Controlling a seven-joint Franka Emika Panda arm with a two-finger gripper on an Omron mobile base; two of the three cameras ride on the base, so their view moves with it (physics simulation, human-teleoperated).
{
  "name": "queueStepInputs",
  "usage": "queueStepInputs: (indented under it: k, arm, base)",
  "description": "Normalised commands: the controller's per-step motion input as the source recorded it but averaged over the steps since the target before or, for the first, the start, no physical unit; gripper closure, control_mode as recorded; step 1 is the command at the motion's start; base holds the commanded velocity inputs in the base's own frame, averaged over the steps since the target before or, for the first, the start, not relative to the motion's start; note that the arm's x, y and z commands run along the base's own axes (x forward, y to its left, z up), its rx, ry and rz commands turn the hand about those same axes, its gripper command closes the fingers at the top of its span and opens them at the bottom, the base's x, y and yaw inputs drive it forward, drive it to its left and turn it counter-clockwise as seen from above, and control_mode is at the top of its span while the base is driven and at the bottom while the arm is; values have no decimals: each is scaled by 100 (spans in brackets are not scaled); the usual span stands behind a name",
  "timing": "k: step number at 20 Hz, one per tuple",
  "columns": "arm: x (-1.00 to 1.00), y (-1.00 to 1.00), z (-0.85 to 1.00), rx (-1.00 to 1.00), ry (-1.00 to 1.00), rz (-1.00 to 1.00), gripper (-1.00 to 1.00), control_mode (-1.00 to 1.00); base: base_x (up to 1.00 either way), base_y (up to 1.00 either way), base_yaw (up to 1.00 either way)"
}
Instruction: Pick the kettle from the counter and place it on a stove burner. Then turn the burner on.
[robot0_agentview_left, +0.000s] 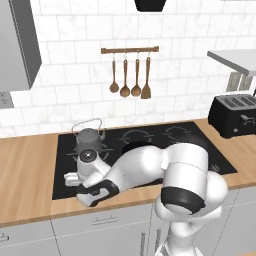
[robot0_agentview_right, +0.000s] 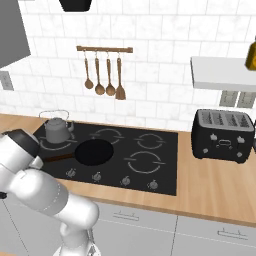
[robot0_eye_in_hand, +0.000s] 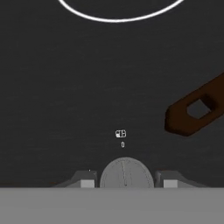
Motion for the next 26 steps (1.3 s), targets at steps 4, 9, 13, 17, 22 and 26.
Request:
queueStepInputs:
  k: [4,9,13,17,22,26]
  arm:
    - [-14,0,0,-4,-1,33,100,-100]
    - [-24,2,-5,-10,0,38,100,-100]
    - [-31,8,-11,-14,0,40,100,-100]
    - [-33,10,-9,-14,0,39,100,-100]
    - [-21,5,-3,-7,0,16,100,-100]
    - [0,0,0,0,0,0,100,-100]
  base:
    - [0,0,0]
    - [0,0,0]
    - [0,0,0]
    - [0,0,0]
    - [0,0,0]
    - [0,0,0]
